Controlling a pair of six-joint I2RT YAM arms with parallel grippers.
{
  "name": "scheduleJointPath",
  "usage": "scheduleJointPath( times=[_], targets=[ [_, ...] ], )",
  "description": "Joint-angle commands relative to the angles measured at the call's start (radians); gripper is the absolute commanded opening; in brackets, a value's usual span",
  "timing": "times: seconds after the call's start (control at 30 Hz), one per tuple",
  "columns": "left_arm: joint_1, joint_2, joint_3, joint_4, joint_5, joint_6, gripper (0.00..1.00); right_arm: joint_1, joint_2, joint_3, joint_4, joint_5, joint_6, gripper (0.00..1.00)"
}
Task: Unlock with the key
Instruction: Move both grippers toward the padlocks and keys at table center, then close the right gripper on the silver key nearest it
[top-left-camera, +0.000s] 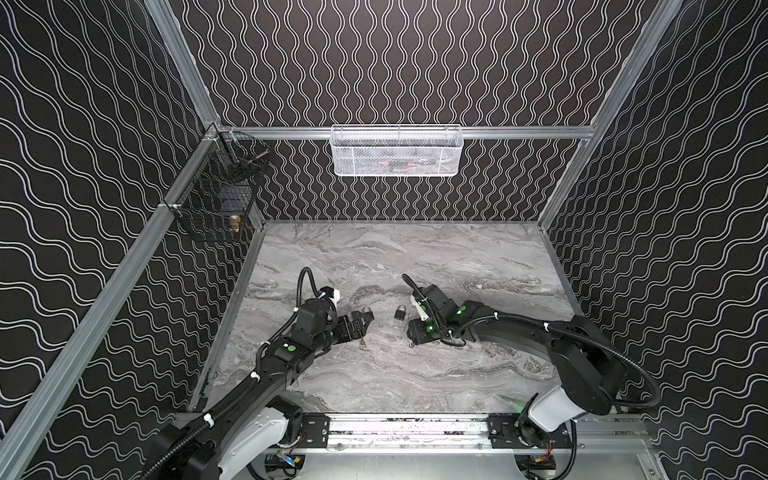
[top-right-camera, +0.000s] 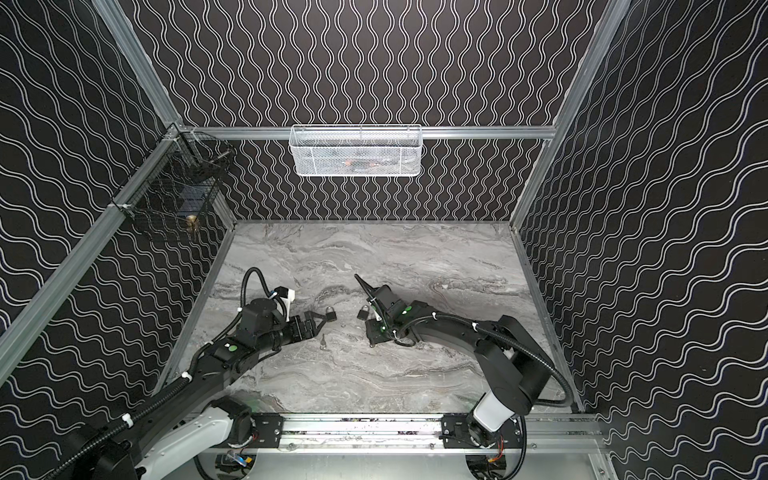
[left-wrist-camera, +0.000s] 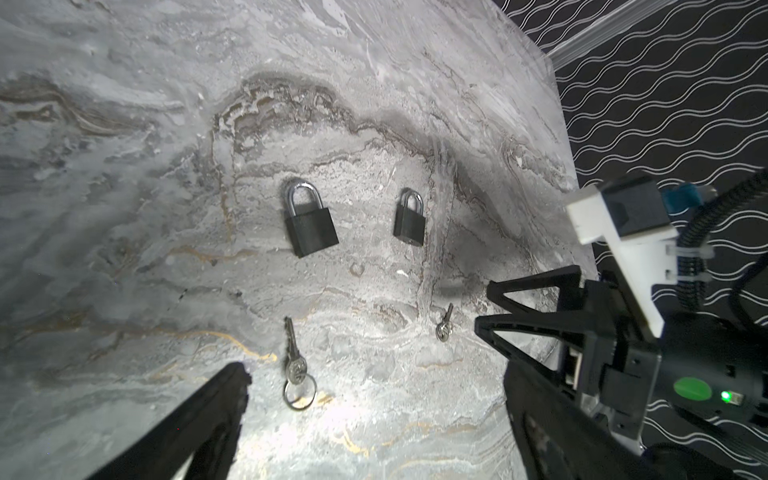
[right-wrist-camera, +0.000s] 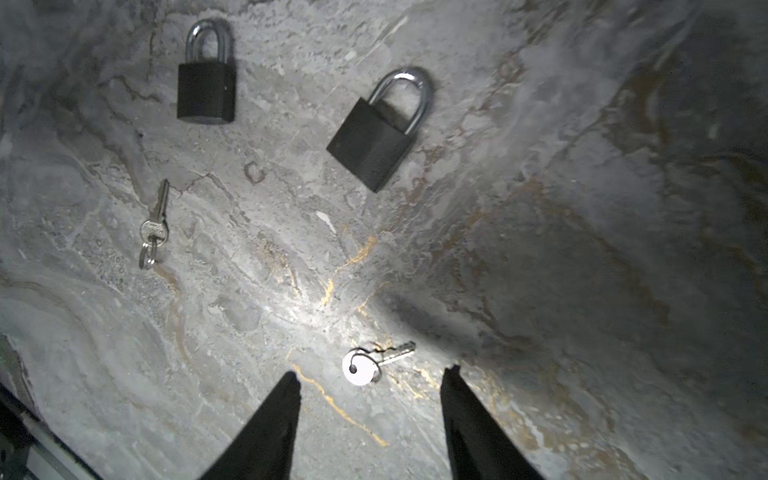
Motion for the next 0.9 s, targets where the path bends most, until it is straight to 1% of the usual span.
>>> scheduleJointPath(
  times=[0.0, 0.17, 0.33, 0.87],
  targets=[
    [-0.002, -0.005, 0.016, -0.039, 0.026, 0.003, 0.99, 0.011, 0.031, 0.021, -0.036, 0.018, -0.046, 0.52],
    [-0.002, -0.009, 0.016, -0.051, 0.031, 0.007, 0.99, 0.03, 0.068, 0.035, -0.038, 0.027, -0.061, 0.48],
    [-0.003, -0.004, 0.016, -0.052, 0.036, 0.004, 0.99, 0.051, 0.089, 0.039, -0.042, 0.043, -0.074, 0.4],
    [-0.006, 0.006, 0.01, -0.029, 0.053, -0.005, 0.99, 0.072, 0.108, 0.037, -0.04, 0.038, -0.084, 0.27]
  ],
)
